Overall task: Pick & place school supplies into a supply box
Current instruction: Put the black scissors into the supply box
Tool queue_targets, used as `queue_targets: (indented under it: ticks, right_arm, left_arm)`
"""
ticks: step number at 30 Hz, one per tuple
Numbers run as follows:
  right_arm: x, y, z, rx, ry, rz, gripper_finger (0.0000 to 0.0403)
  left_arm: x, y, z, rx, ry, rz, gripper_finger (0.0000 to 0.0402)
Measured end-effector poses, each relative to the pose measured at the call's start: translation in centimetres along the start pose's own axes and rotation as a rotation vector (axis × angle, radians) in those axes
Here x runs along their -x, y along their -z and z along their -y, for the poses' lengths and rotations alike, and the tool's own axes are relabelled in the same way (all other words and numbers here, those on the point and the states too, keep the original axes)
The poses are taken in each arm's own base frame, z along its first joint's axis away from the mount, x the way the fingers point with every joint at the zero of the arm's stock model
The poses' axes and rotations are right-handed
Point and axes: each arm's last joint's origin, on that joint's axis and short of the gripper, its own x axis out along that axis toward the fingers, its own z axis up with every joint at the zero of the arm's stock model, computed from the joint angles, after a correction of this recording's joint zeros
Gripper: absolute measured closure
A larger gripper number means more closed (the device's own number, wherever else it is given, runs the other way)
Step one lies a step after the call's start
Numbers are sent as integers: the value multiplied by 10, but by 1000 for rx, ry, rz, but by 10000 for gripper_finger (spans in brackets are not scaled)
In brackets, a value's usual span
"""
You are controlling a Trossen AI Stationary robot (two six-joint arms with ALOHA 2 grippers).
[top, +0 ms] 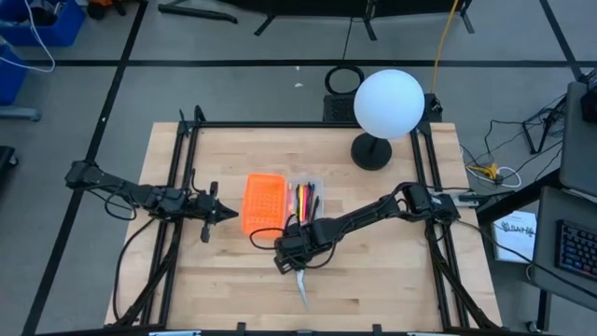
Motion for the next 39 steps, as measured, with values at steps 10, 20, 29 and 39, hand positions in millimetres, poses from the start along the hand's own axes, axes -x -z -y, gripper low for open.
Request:
queue_targets:
  ticks: [10, 20, 29, 39]
  right_arm:
    - [-16, 4, 8, 10, 59, -97, 284]
    - [-14, 13, 15, 52, 140, -145, 284]
    - [-31, 14, 34, 95, 194, -122, 295]
    - [-50, 20, 59, 85, 177, -154, 391]
  left_arm:
    - [0, 0, 0, -12, 0, 0, 394]
    - [0, 0, 0, 2, 0, -1, 394]
    - [0, 0, 0, 5, 0, -1, 394]
    - [0, 0, 0, 11, 5, -2, 394]
